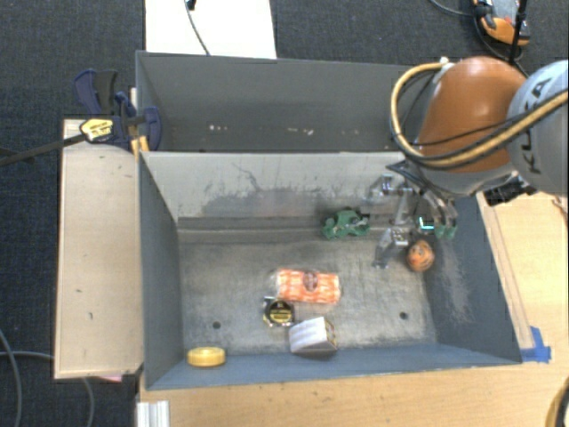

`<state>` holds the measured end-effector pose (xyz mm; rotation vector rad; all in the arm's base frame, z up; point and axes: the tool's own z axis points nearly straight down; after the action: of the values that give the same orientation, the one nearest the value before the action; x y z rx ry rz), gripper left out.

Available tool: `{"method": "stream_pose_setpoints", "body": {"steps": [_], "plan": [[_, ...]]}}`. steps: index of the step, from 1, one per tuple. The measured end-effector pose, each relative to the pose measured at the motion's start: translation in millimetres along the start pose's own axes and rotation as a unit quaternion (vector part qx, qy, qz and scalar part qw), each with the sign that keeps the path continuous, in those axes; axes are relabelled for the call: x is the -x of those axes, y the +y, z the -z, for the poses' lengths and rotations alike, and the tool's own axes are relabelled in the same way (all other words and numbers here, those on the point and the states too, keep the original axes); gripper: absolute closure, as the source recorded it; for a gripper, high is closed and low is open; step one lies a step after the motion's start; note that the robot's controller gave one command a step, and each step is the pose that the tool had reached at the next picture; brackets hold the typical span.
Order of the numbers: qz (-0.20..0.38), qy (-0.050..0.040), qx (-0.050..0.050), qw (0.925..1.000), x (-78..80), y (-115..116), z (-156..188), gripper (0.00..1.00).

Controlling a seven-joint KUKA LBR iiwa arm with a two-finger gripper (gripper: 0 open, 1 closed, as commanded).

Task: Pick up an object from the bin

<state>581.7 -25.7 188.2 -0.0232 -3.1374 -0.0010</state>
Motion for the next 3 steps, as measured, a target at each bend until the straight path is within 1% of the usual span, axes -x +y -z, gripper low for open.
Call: {"method": "stream_pose_setpoints", "body": {"steps": [1,2,3], "plan": [[0.0,-0.0039,0.0,1.0,1.7,0,4,0.0],[0.065,-0.003,0.0,0.9979,-13.8,17,-115,1.0],[0.065,-0.0041,0.0,0.9978,-13.9,17,-116,0.0]]}}
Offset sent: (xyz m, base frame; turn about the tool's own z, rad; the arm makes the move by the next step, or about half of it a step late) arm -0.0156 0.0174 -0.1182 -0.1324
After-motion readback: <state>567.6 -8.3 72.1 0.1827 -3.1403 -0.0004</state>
